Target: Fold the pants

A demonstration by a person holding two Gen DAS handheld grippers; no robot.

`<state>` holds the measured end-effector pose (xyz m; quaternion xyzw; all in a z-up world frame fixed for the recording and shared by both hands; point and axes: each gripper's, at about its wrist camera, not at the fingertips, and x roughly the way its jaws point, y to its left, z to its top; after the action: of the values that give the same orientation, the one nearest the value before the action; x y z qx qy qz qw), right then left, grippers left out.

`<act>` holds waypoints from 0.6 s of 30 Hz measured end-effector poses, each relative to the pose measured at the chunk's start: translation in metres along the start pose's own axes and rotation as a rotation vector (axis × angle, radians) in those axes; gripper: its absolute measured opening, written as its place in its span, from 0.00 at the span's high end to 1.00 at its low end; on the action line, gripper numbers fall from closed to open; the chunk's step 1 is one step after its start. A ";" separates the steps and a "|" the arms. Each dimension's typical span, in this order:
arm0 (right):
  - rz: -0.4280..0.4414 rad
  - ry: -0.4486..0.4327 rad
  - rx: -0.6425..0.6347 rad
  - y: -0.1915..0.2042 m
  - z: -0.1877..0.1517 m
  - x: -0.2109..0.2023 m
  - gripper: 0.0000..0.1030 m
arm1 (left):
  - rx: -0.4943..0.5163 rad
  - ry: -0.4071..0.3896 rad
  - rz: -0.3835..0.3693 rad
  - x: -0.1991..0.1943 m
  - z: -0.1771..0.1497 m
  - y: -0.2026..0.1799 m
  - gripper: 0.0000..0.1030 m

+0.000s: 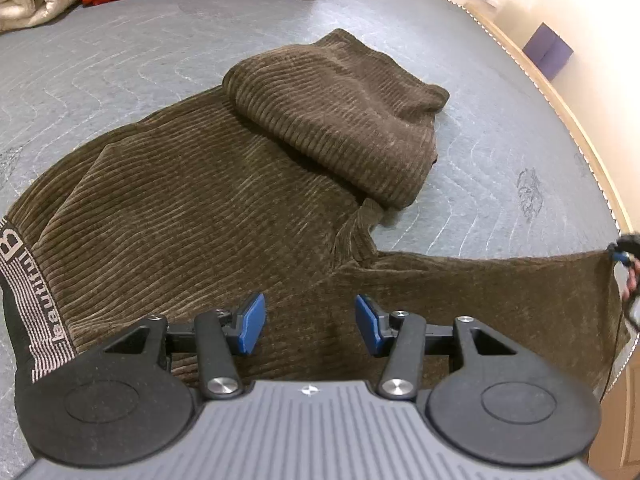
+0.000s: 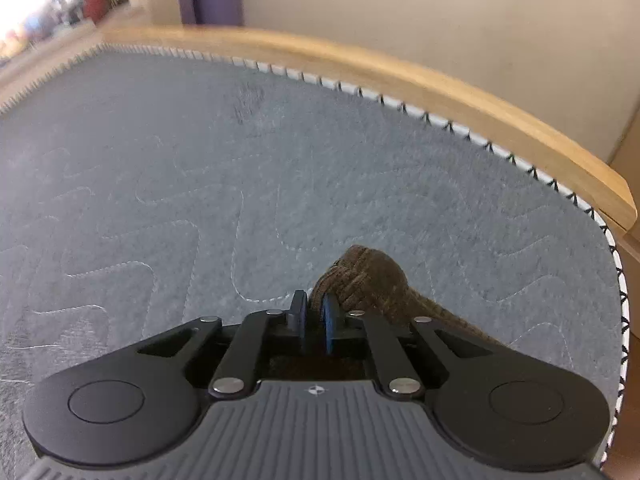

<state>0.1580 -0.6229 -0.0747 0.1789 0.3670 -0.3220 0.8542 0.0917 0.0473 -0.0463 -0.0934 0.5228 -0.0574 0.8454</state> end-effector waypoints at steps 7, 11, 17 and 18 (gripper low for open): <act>-0.027 -0.113 0.072 -0.086 -0.040 -0.051 0.56 | 0.002 -0.012 -0.013 -0.010 -0.002 0.000 0.45; -0.114 -0.053 0.107 -0.129 -0.068 -0.063 0.56 | 0.016 -0.012 -0.010 -0.017 -0.008 0.004 0.45; -0.185 0.018 0.133 -0.157 -0.087 -0.061 0.50 | -0.004 0.002 0.014 -0.021 -0.015 0.024 0.45; -0.168 -0.012 0.126 -0.154 -0.088 -0.067 0.50 | -0.009 0.007 0.016 -0.021 -0.016 0.028 0.45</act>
<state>-0.0268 -0.6595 -0.0943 0.1989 0.3548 -0.4161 0.8133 0.0681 0.0772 -0.0410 -0.0928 0.5266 -0.0486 0.8437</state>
